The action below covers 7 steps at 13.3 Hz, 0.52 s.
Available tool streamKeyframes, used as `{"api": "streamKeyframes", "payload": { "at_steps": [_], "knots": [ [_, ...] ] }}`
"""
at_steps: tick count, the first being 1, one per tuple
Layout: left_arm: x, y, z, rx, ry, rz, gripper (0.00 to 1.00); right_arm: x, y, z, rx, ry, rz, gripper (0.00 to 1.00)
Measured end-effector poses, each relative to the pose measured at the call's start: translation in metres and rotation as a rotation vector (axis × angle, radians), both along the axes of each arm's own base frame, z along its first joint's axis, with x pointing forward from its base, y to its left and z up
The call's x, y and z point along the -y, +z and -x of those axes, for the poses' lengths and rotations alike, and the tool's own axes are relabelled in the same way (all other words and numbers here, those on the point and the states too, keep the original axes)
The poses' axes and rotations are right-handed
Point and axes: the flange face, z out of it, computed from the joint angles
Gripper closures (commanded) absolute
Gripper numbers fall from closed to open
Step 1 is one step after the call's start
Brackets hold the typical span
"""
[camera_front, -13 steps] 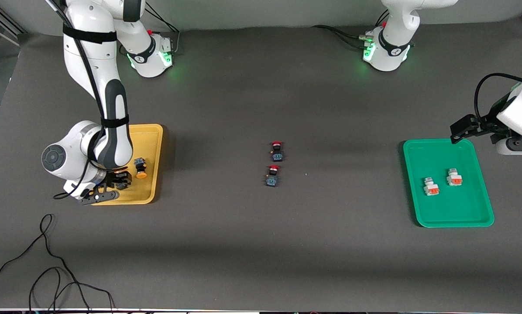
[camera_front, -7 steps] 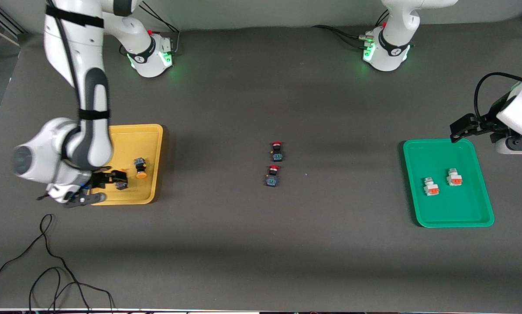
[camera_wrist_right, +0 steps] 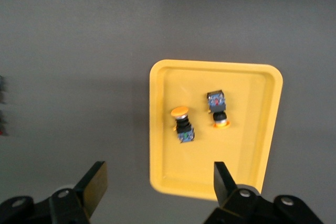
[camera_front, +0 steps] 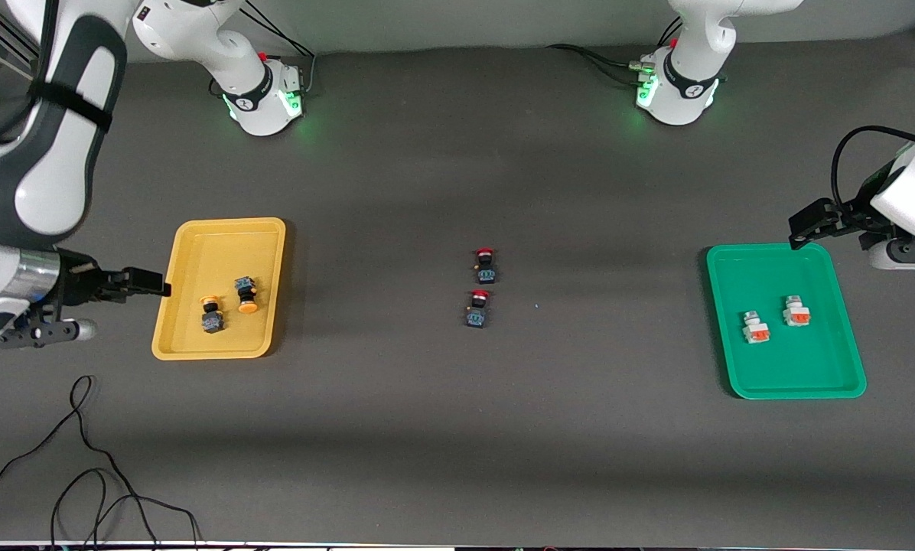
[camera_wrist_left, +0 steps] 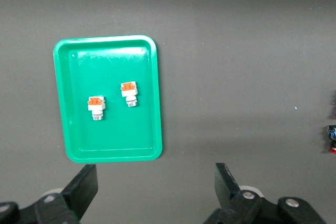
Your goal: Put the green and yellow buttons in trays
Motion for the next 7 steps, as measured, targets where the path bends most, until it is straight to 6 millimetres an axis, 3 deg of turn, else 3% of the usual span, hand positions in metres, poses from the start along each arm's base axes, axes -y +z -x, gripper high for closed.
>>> {"api": "streamKeyframes", "payload": {
  "at_steps": [1,4,5,7],
  "knots": [
    [0.0,0.0,0.0,0.0,0.0,0.0,0.01,-0.009,0.023,0.004,-0.009,-0.02,0.019,0.01],
    [0.0,0.0,0.0,-0.002,0.0,0.0,0.01,-0.02,0.087,0.017,-0.014,-0.036,0.085,0.01],
    [0.0,0.0,0.001,-0.005,0.0,0.0,0.01,-0.02,0.104,0.022,-0.009,-0.04,0.096,0.01],
    [0.0,-0.001,0.001,-0.011,0.0,0.0,0.01,-0.017,0.116,0.027,-0.008,-0.048,0.108,0.0]
  ]
}}
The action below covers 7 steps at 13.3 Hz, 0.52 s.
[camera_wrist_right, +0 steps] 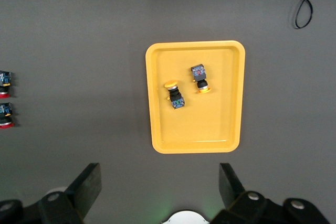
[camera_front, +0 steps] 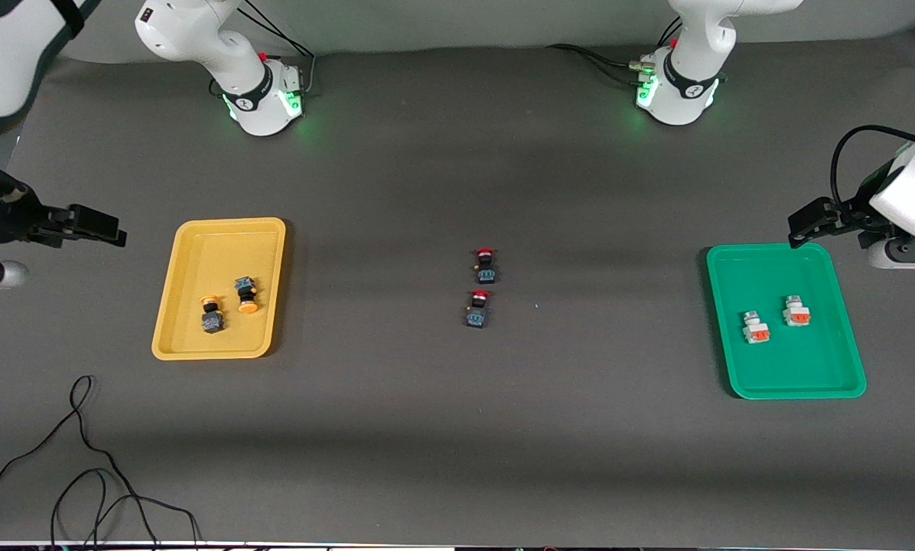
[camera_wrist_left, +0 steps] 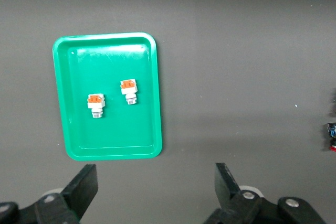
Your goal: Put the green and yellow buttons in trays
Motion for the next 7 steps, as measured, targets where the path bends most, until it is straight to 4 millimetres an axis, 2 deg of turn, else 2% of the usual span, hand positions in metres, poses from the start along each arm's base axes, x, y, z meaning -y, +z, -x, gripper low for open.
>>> {"api": "streamKeyframes", "payload": {
  "at_steps": [3,7],
  "knots": [
    [0.0,0.0,0.0,-0.002,0.0,0.0,0.01,0.001,0.0,0.001,-0.007,-0.003,0.004,0.0],
    [0.0,0.0,0.0,-0.003,0.0,0.0,0.01,-0.008,-0.001,0.002,-0.014,0.012,0.014,0.0]
  ]
}}
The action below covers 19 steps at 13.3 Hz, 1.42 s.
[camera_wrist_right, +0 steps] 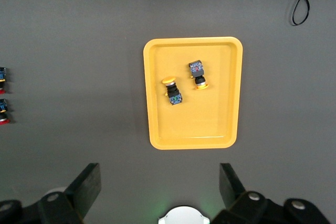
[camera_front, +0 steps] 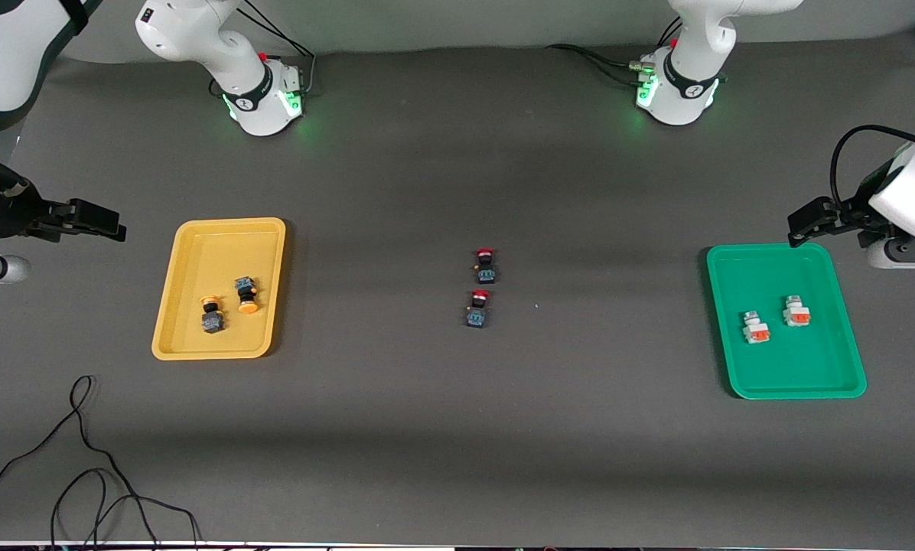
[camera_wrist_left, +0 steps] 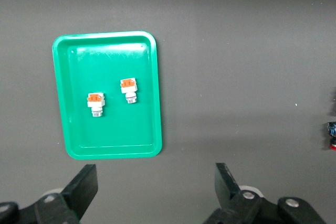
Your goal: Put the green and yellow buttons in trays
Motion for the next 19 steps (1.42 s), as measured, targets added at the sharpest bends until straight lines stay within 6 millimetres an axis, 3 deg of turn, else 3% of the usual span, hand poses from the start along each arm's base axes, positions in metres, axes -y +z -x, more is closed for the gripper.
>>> {"api": "streamKeyframes", "payload": {
  "at_steps": [5,8,12,16,19],
  "knots": [
    [0.0,0.0,0.0,-0.001,0.0,0.0,0.01,0.006,-0.008,-0.003,-0.036,-0.006,-0.009,0.0],
    [0.0,0.0,0.0,-0.002,0.0,0.0,0.01,0.035,-0.019,-0.02,-0.082,0.003,-0.032,0.0],
    [0.0,0.0,0.0,-0.002,0.0,0.0,0.01,0.057,-0.017,-0.021,-0.113,0.04,-0.053,0.0],
    [0.0,0.0,0.0,-0.003,0.0,0.0,0.01,0.05,0.002,-0.011,-0.101,0.066,-0.046,0.0],
    [0.0,0.0,0.0,-0.003,0.0,0.0,0.01,0.039,0.004,-0.005,-0.083,0.107,-0.026,0.0]
  ]
}}
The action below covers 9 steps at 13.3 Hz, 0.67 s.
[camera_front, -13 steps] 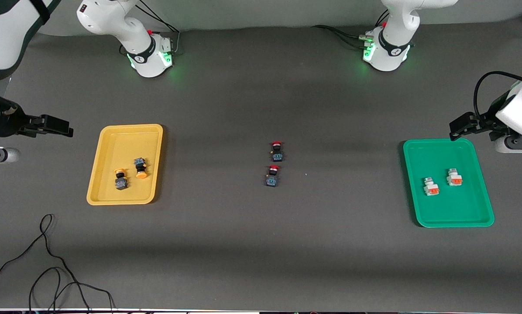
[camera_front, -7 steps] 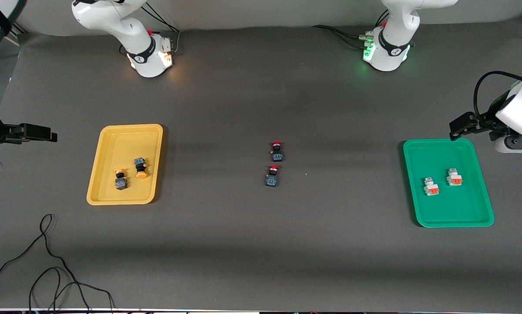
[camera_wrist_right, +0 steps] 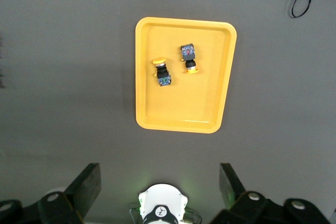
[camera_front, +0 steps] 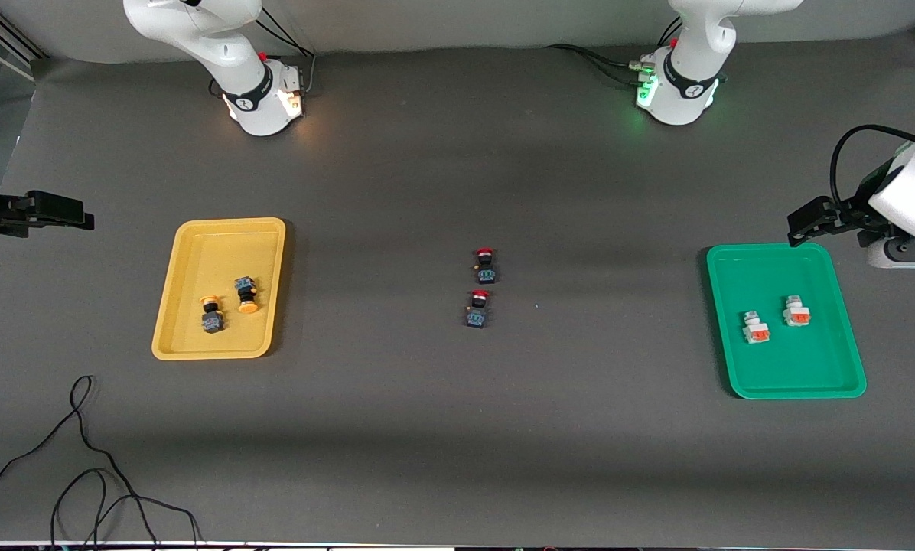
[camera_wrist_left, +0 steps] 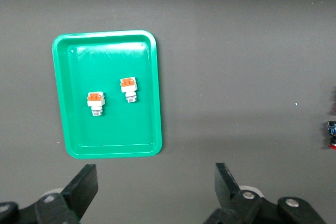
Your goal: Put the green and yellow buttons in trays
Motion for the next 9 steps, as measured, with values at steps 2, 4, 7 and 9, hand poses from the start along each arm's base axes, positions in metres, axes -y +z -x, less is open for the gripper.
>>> {"api": "streamKeyframes", "payload": {
  "at_steps": [2,4,7,9],
  "knots": [
    [0.0,0.0,0.0,-0.003,0.0,0.0,0.01,0.002,-0.006,0.009,0.03,0.006,-0.005,0.0],
    [0.0,0.0,0.001,-0.005,0.0,0.0,0.01,0.004,-0.009,0.023,0.057,0.014,-0.013,0.0],
    [0.0,-0.001,0.001,-0.007,0.0,0.0,0.01,-0.013,-0.012,0.044,0.085,0.027,0.008,0.0],
    [0.0,-0.001,0.001,-0.009,0.0,0.0,0.01,-0.022,-0.015,0.049,0.106,0.033,0.015,0.0]
  ]
}}
